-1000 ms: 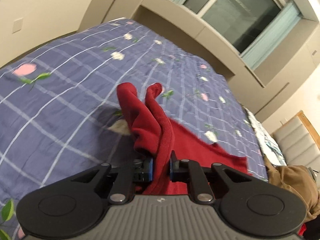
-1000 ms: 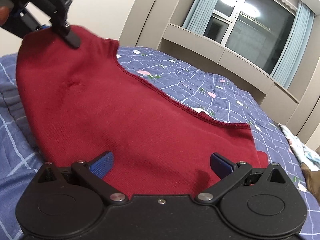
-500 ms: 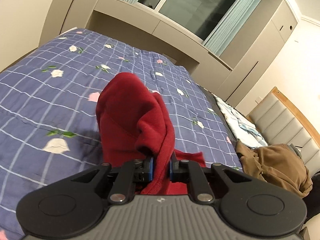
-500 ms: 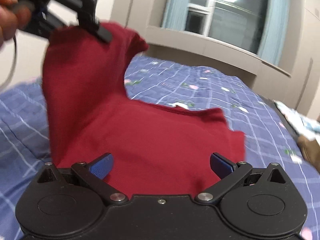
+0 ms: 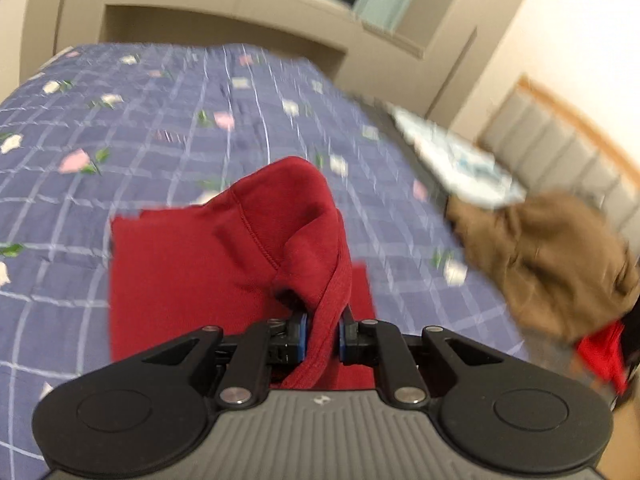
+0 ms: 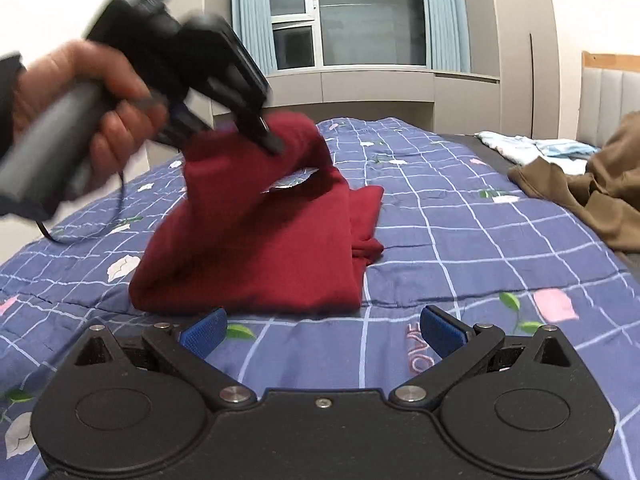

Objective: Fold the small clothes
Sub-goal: 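Lift the held side edge and fold it across the sweater with the left gripper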

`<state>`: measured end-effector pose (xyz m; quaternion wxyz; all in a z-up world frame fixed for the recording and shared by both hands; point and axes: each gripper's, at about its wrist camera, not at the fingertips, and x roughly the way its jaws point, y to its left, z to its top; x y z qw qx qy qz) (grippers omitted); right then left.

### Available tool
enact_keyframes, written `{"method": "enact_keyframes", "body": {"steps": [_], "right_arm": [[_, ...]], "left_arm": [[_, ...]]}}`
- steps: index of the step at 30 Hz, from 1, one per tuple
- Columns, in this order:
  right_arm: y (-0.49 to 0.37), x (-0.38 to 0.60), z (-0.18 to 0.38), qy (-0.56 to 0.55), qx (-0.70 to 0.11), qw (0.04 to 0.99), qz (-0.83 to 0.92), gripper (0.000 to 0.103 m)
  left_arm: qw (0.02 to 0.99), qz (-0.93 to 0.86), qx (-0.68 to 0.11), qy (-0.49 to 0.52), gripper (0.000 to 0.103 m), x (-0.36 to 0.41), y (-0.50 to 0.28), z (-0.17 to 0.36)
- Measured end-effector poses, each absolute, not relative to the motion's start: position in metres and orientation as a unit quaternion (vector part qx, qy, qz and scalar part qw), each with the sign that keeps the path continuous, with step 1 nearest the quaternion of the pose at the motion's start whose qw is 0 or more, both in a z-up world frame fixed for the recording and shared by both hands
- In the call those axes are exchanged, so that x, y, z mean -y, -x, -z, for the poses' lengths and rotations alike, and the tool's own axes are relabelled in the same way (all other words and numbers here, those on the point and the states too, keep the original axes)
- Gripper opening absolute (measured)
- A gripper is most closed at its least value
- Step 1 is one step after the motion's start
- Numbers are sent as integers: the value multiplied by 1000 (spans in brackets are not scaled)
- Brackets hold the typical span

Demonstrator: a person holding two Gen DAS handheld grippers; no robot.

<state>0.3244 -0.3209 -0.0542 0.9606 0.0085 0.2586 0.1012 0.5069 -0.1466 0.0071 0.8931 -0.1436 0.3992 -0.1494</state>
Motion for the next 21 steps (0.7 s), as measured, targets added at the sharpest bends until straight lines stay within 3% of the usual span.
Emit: {"method": "enact_keyframes", "body": {"steps": [10, 13, 15, 19, 21], "right_arm": [[-331, 328, 60, -42, -271, 957, -96, 103], [-333, 326, 60, -37, -274, 956, -97, 103], [-333, 324, 61, -34, -277, 955, -97, 103], [-336, 325, 63, -35, -284, 953, -97, 103], [-338, 326, 64, -40, -289, 951, -97, 103]], "left_arm": [[888, 162, -421, 93, 17, 179, -496, 16], [875, 180, -436, 112, 37, 174, -499, 18], [871, 192, -433, 129, 57, 169, -498, 17], [874, 200, -421, 140, 71, 157, -492, 6], [880, 193, -410, 141, 86, 149, -488, -2]]}}
